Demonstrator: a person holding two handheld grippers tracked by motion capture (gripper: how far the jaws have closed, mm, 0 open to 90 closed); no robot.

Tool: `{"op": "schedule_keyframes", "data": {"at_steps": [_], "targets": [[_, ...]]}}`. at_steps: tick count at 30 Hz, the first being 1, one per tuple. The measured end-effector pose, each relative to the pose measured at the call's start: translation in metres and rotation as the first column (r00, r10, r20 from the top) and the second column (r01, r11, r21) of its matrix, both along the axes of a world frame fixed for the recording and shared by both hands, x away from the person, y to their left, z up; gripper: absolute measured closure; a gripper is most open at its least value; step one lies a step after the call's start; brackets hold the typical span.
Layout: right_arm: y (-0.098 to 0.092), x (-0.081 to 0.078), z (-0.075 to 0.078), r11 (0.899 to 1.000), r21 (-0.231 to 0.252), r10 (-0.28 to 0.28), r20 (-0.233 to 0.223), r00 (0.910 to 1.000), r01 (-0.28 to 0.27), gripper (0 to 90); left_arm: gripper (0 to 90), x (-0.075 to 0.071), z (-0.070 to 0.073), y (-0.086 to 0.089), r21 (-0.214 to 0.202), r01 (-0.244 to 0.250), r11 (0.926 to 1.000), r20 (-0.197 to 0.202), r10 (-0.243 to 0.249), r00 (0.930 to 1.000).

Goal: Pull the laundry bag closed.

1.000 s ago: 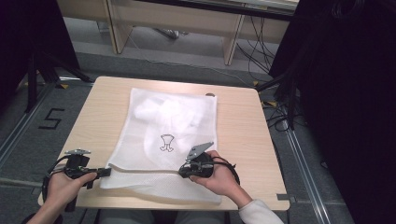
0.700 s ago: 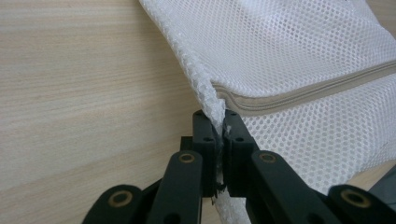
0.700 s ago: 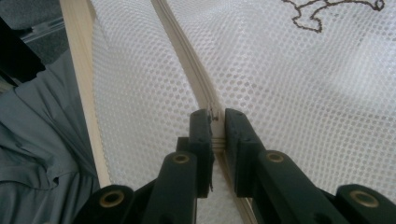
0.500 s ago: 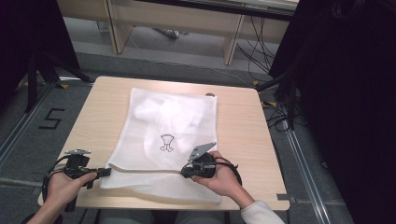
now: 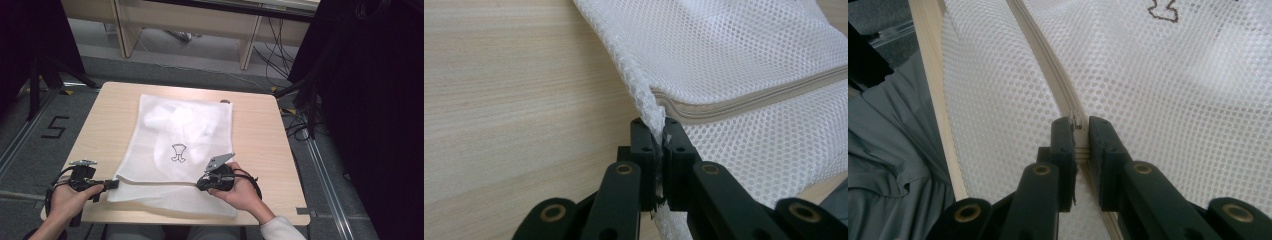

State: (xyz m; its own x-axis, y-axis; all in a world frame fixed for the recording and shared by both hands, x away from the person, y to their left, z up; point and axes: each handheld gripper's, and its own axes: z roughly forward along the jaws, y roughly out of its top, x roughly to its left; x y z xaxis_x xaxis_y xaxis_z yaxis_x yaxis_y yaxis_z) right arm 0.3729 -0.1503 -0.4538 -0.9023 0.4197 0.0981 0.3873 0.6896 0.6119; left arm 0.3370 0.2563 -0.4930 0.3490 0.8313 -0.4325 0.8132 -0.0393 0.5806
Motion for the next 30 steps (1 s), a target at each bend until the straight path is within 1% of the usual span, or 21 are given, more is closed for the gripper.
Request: {"op": "schedule_keyframes", "data": {"at_steps": [1, 2, 5, 6, 8, 9, 11, 13, 15, 16, 17, 19, 20, 22, 23, 24, 25, 26, 27, 29, 30], "targets": [[0.0, 0.0, -0.001, 1.0, 0.007, 0.002, -0.007, 1.0, -0.002, 82.5, 85.2, 0.0, 0.0, 0.0, 0.0, 0.001, 1.0, -0.001, -0.001, 1.0], [0.0, -0.001, -0.001, 1.0, 0.014, -0.003, 0.001, 1.0, 0.003, 82.5, 85.2, 0.0, 0.001, 0.002, 0.025, 0.024, 0.9994, -0.004, -0.024, 0.9997], [-0.002, 0.0, 0.0, 1.0, 0.007, -0.007, 0.005, 1.0, 0.007, 82.6, 85.2, 0.0, 0.0, 0.001, 0.012, 0.013, 0.9998, -0.003, -0.013, 0.9999], [-0.003, 0.0, 0.001, 1.0, 0.003, -0.005, 0.0, 1.0, 0.005, 82.6, 85.2, 0.0, 0.0, 0.002, 0.02, 0.023, 0.9995, -0.005, -0.023, 0.9997], [-0.004, 0.0, 0.0, 1.0, 0.0, -0.004, -0.004, 1.0, 0.004, 82.5, 85.2, 0.0, 0.0, 0.001, 0.016, 0.014, 0.9998, -0.003, -0.014, 0.9999], [-0.004, 0.0, 0.0, 1.0, -0.001, -0.007, -0.009, 0.9999, 0.007, 82.5, 85.2, 0.0, 0.0, 0.002, 0.021, 0.024, 0.9995, -0.005, -0.023, 0.9997], [-0.005, 0.0, 0.0, 1.0, 0.005, -0.011, -0.009, 0.9999, 0.011, 82.5, 85.2, 0.0, 0.0, 0.001, 0.009, 0.013, 0.9999, -0.003, -0.013, 0.9999], [-0.005, -0.001, 0.0, 1.0, 0.014, -0.011, -0.013, 0.9999, 0.011, 82.5, 85.2, 0.0, 0.001, 0.002, 0.024, 0.019, 0.9995, -0.001, -0.019, 0.9998], [-0.006, -0.001, 0.001, 1.0, 0.005, -0.009, -0.001, 1.0, 0.009, 82.5, 85.2, 0.0, 0.001, 0.002, 0.016, 0.019, 0.9997, -0.006, -0.019, 0.9998], [-0.008, -0.001, 0.001, 1.0, 0.009, -0.009, 0.0, 1.0, 0.009, 82.6, 85.2, 0.0, 0.0, 0.002, 0.021, 0.016, 0.9996, -0.003, -0.016, 0.9999], [-0.008, -0.001, 0.001, 1.0, 0.004, -0.008, -0.01, 0.9999, 0.008, 82.5, 85.2, 0.0, 0.0, 0.001, 0.011, 0.001, 0.9999, -0.002, -0.001, 1.0], [-0.01, -0.001, 0.0, 1.0, 0.013, -0.016, -0.008, 0.9998, 0.016, 82.5, 85.2, 0.0, 0.0, 0.002, 0.02, 0.022, 0.9996, -0.005, -0.022, 0.9998], [-0.012, -0.001, 0.001, 1.0, 0.01, -0.008, -0.009, 0.9999, 0.008, 82.5, 85.2, 0.0, 0.0, 0.002, 0.018, 0.019, 0.9997, -0.005, -0.019, 0.9998], [-0.014, -0.002, 0.001, 1.0, 0.006, -0.018, 0.0, 0.9998, 0.018, 82.5, 85.2, 0.0, 0.0, 0.002, 0.023, 0.021, 0.9995, -0.004, -0.021, 0.9998], [-0.015, -0.002, 0.0, 1.0, 0.008, -0.006, -0.002, 1.0, 0.006, 82.5, 85.2, 0.0, 0.0, 0.002, 0.018, 0.02, 0.9996, -0.007, -0.019, 0.9998], [-0.015, -0.002, 0.0, 1.0, 0.009, -0.012, -0.011, 0.9999, 0.012, 82.5, 85.2, 0.0, 0.0, 0.002, 0.019, 0.018, 0.9997, -0.006, -0.018, 0.9998], [-0.015, -0.003, -0.001, 1.0, 0.014, -0.023, -0.009, 0.9997, 0.023, 82.6, 85.2, 0.0, 0.0, 0.001, 0.022, 0.013, 0.9997, -0.002, -0.013, 0.9999], [-0.015, -0.002, 0.0, 1.0, 0.008, -0.013, -0.01, 0.9999, 0.013, 82.5, 85.2, 0.0, 0.0, 0.001, 0.019, 0.004, 0.9998, 0.005, -0.005, 1.0], [-0.015, -0.003, 0.0, 1.0, 0.009, -0.012, -0.01, 0.9999, 0.012, 82.5, 85.2, 0.0, 0.0, 0.002, 0.019, 0.02, 0.9996, -0.009, -0.02, 0.9998], [-0.015, -0.002, 0.0, 1.0, 0.01, -0.012, -0.009, 0.9999, 0.012, 82.5, 85.2, 0.0, 0.0, 0.002, 0.018, 0.019, 0.9997, -0.007, -0.019, 0.9998], [-0.015, -0.003, -0.001, 1.0, 0.014, -0.028, -0.002, 0.9996, 0.028, 82.5, 85.2, 0.0, 0.0, 0.002, 0.017, 0.019, 0.9997, -0.007, -0.019, 0.9998]]}}
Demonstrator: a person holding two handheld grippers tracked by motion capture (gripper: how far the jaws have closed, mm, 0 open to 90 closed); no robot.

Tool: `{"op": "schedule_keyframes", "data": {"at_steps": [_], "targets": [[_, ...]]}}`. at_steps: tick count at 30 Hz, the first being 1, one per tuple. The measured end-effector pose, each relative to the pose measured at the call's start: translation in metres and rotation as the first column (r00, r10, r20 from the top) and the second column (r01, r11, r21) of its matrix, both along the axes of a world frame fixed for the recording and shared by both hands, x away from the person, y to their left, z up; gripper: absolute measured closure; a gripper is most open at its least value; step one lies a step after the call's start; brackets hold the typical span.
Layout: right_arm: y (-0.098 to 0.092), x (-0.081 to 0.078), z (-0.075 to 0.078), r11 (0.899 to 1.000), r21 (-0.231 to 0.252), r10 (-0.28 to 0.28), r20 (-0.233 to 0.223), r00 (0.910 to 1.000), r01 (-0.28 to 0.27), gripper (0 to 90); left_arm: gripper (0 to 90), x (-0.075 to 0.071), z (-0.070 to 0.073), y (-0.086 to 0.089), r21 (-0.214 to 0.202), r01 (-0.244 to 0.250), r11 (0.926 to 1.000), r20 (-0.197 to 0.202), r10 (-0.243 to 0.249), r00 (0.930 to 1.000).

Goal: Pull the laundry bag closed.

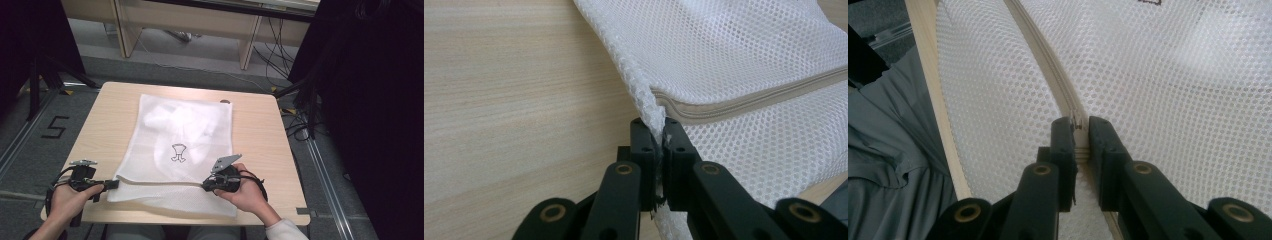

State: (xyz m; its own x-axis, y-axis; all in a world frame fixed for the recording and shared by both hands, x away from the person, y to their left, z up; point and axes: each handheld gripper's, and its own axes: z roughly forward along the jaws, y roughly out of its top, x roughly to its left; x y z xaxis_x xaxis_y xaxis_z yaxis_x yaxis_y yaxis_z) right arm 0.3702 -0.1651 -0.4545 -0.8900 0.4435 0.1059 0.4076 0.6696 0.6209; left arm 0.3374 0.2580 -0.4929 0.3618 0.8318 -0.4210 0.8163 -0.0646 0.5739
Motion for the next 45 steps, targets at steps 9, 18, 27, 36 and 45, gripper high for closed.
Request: {"op": "schedule_keyframes", "data": {"at_steps": [9, 18, 27, 36, 45], "targets": [[-0.003, 0.0, 0.0, 1.0, 0.004, 0.008, -0.002, 1.0, -0.008, 82.5, 85.2, 0.0, 0.0, 0.0, -0.002, 0.002, 1.0, -0.002, -0.002, 1.0], [-0.009, -0.001, 0.001, 1.0, 0.008, -0.008, -0.003, 1.0, 0.008, 82.6, 85.2, 0.0, -0.001, 0.001, -0.003, 0.001, 1.0, -0.002, -0.001, 1.0], [-0.016, -0.002, 0.0, 1.0, 0.009, -0.014, -0.009, 0.9999, 0.014, 82.5, 85.1, 0.0, 0.0, 0.001, -0.006, 0.001, 1.0, -0.002, -0.001, 1.0], [-0.019, -0.003, 0.001, 1.0, -0.003, -0.025, -0.014, 0.9996, 0.025, 82.5, 85.1, 0.0, 0.0, 0.001, -0.001, 0.003, 1.0, -0.002, -0.003, 1.0], [-0.023, -0.004, 0.0, 0.999, -0.001, -0.046, -0.01, 0.9989, 0.046, 82.5, 85.1, 0.0, 0.0, 0.001, 0.001, 0.004, 1.0, -0.001, -0.004, 1.0]]}}
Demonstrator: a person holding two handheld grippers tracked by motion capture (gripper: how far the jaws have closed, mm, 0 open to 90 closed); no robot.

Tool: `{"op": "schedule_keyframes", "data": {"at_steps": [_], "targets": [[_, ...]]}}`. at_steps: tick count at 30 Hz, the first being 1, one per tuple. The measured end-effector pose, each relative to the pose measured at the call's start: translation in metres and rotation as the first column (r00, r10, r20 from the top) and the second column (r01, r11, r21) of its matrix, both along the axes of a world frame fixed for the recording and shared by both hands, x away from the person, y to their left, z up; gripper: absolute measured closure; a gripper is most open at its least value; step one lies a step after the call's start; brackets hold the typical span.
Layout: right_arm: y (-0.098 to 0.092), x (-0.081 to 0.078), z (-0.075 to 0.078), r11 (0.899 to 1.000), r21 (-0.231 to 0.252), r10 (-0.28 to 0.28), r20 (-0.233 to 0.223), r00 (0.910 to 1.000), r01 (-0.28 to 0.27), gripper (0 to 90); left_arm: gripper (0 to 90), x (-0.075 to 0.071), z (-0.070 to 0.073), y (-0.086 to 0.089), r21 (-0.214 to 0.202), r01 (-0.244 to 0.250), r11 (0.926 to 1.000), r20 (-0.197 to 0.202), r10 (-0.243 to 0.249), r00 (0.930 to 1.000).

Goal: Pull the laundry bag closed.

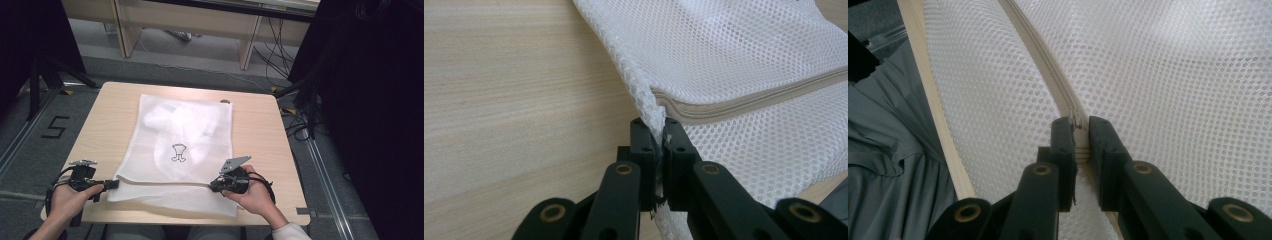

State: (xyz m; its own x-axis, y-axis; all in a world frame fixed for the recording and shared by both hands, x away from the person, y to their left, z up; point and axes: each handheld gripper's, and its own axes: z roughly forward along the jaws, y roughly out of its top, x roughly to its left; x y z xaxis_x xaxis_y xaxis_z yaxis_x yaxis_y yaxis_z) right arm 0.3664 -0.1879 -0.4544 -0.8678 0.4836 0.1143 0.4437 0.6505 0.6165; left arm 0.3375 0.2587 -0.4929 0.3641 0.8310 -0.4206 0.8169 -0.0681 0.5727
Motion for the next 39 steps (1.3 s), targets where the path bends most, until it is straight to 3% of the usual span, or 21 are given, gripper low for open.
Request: {"op": "schedule_keyframes", "data": {"at_steps": [1, 3, 4, 10, 12, 14, 15, 16, 19, 27, 28, 31, 32, 33, 39], "targets": [[0.0, 0.001, -0.001, 1.0, 0.006, 0.012, 0.017, 0.9998, -0.012, 82.5, 85.1, 0.0, 0.0, 0.0, -0.002, 0.0, 1.0, -0.001, 0.0, 1.0], [-0.002, 0.001, 0.0, 1.0, -0.001, 0.026, 0.004, 0.9997, -0.026, 82.5, 85.1, 0.0, 0.0, 0.0, -0.006, -0.002, 1.0, 0.001, 0.002, 1.0], [-0.002, 0.0, 0.0, 1.0, 0.002, 0.005, 0.003, 1.0, -0.005, 82.5, 85.1, 0.0, 0.0, 0.0, -0.004, -0.002, 1.0, 0.001, 0.002, 1.0], [-0.003, 0.001, 0.0, 1.0, -0.001, 0.022, 0.002, 0.9997, -0.022, 82.5, 85.1, 0.0, 0.0, 0.0, -0.009, -0.005, 0.9999, -0.001, 0.005, 1.0], [-0.003, -0.001, 0.0, 1.0, -0.002, 0.004, -0.011, 0.9999, -0.004, 82.5, 85.1, 0.0, 0.0, 0.0, -0.002, -0.004, 1.0, 0.003, 0.004, 1.0], [-0.004, 0.0, 0.001, 1.0, -0.014, -0.002, -0.001, 1.0, 0.002, 82.5, 85.1, 0.0, 0.0, -0.002, -0.024, -0.027, 0.9994, 0.003, 0.027, 0.9996], [-0.005, 0.0, 0.001, 1.0, -0.01, -0.009, -0.003, 1.0, 0.009, 82.5, 85.1, 0.0, 0.0, 0.001, 0.001, 0.001, 1.0, 0.001, -0.001, 1.0], [-0.005, -0.001, 0.0, 1.0, -0.005, -0.014, 0.013, 0.9998, 0.014, 82.5, 85.0, 0.0, 0.0, 0.0, -0.003, -0.001, 1.0, 0.001, 0.001, 1.0], [-0.007, -0.001, 0.001, 1.0, -0.012, -0.02, -0.011, 0.9997, 0.02, 82.5, 85.0, 0.0, 0.0, 0.001, 0.002, -0.003, 1.0, -0.002, 0.003, 1.0], [-0.013, -0.001, -0.002, 1.0, -0.001, -0.031, 0.001, 0.9995, 0.031, 82.5, 85.1, 0.001, 0.0, 0.0, 0.002, -0.025, 0.9997, 0.011, 0.025, 0.9996], [-0.016, -0.001, 0.0, 1.0, -0.02, -0.024, -0.008, 0.9997, 0.024, 82.5, 85.1, 0.002, 0.0, 0.0, 0.006, -0.019, 0.9998, 0.005, 0.018, 0.9998], [-0.018, -0.002, -0.002, 0.999, 0.0, -0.043, -0.001, 0.9991, 0.043, 82.5, 85.0, 0.002, 0.001, 0.001, 0.011, -0.013, 0.9999, 0.0, 0.013, 0.9999], [-0.019, -0.002, 0.0, 0.999, -0.023, -0.047, -0.009, 0.9988, 0.047, 82.5, 85.0, 0.002, 0.0, 0.001, 0.005, -0.014, 0.9999, 0.002, 0.014, 0.9999], [-0.019, -0.001, -0.003, 0.999, -0.005, -0.046, 0.009, 0.9989, 0.046, 82.5, 85.0, 0.003, 0.0, 0.001, 0.007, -0.009, 0.9999, 0.0, 0.009, 1.0], [-0.021, -0.002, -0.003, 0.999, -0.001, -0.045, 0.002, 0.999, 0.045, 82.5, 85.0, 0.003, 0.001, 0.001, 0.005, -0.006, 1.0, -0.006, 0.006, 1.0]]}}
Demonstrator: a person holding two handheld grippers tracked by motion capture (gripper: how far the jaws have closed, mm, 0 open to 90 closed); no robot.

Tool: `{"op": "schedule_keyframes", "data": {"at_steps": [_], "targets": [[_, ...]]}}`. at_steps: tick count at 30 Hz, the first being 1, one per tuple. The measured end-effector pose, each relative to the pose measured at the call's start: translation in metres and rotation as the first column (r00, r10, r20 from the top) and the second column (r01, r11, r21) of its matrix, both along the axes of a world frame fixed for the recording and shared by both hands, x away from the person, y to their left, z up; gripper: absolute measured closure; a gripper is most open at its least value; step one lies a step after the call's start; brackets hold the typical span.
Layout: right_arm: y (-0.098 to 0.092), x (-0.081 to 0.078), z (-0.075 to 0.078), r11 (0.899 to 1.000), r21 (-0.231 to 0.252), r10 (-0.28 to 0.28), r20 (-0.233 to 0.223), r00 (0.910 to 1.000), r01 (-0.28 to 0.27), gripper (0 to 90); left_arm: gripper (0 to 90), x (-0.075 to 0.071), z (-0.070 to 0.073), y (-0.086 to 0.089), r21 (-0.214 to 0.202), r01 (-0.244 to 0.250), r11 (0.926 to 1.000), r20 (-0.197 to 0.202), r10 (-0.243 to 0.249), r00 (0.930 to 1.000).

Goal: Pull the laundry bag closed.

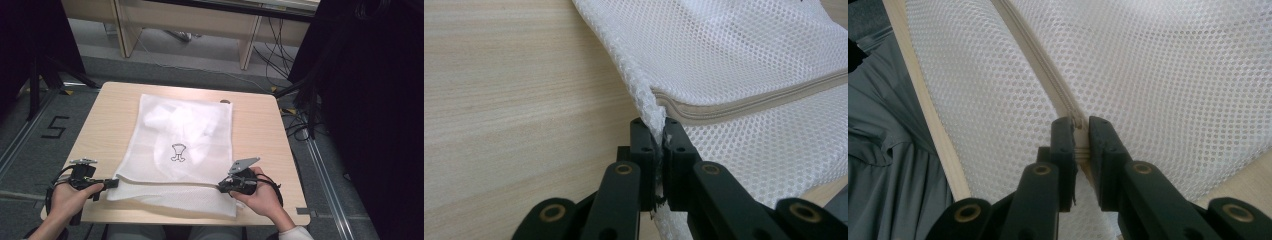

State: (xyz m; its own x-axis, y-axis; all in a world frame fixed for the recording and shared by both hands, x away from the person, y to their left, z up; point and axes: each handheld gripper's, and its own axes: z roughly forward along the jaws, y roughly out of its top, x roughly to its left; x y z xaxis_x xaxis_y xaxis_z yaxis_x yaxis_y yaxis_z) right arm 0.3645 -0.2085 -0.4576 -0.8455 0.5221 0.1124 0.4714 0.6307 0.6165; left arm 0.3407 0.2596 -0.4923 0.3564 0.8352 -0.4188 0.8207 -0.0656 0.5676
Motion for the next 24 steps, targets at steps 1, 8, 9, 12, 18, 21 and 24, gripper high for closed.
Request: {"op": "schedule_keyframes", "data": {"at_steps": [1, 8, 9, 12, 18, 21, 24], "targets": [[-0.001, 0.0, 0.002, 1.0, -0.015, 0.004, -0.017, 0.9998, -0.005, 82.5, 85.0, 0.0, 0.0, 0.0, 0.002, -0.001, 1.0, 0.001, 0.001, 1.0], [-0.011, -0.002, 0.0, 1.0, -0.005, -0.024, -0.003, 0.9997, 0.024, 82.5, 85.0, 0.001, 0.0, 0.0, 0.002, -0.003, 1.0, -0.001, 0.003, 1.0], [-0.013, -0.003, 0.0, 1.0, -0.001, -0.026, -0.018, 0.9995, 0.026, 82.5, 85.0, 0.0, 0.0, 0.0, 0.004, -0.01, 0.9999, 0.002, 0.01, 1.0], [-0.017, -0.002, 0.002, 1.0, -0.02, -0.022, -0.01, 0.9997, 0.022, 82.5, 85.0, 0.0, 0.0, 0.0, 0.001, -0.008, 1.0, 0.0, 0.008, 1.0], [-0.022, -0.003, 0.002, 0.999, -0.017, -0.032, -0.025, 0.9992, 0.031, 82.5, 85.0, 0.001, -0.001, 0.0, 0.001, -0.011, 0.9999, 0.001, 0.011, 0.9999], [-0.025, -0.003, 0.001, 0.999, -0.011, -0.039, -0.023, 0.999, 0.039, 82.5, 85.0, 0.001, -0.001, 0.0, 0.0, -0.013, 0.9999, 0.004, 0.013, 0.9999], [-0.03, -0.004, 0.001, 0.999, -0.01, -0.048, -0.039, 0.9981, 0.048, 82.5, 85.0, 0.001, 0.0, 0.0, 0.004, -0.009, 0.9999, -0.004, 0.009, 0.9999]]}}
